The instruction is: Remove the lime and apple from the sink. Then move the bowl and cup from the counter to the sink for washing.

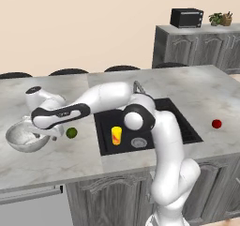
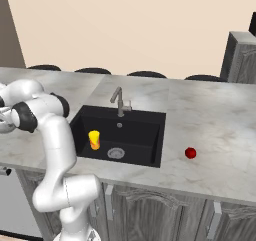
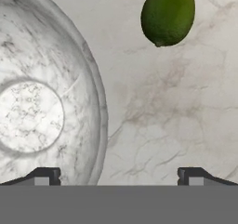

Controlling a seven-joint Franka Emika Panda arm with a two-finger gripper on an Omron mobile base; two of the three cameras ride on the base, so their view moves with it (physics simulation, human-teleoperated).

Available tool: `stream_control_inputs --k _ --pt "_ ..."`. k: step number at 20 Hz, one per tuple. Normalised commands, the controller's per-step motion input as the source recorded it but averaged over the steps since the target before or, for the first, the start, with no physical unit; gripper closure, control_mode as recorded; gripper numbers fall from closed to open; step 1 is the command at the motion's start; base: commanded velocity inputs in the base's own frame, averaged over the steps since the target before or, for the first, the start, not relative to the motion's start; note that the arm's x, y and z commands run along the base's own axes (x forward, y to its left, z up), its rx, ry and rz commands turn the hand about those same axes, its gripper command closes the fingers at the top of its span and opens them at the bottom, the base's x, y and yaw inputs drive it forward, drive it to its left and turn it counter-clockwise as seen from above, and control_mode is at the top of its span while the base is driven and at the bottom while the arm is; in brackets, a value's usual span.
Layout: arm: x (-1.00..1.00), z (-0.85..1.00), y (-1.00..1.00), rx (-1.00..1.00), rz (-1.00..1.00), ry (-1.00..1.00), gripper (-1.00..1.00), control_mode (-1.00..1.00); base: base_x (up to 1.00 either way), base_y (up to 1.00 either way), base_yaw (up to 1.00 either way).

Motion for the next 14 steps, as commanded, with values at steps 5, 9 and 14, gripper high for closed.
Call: stream_control_inputs --k 5,9,14 --pt "0.15 -0.13 0.03 0.00 0.00 0.00 -1.00 -1.00 0.00 0.00 0.00" --pt "0.17 -0.11 0.06 0.00 0.00 0.00 -1.00 -1.00 0.00 0.00 0.00" --pt "0.20 -0.10 0.10 0.00 0.00 0.00 -1.00 -1.00 0.00 0.00 0.00"
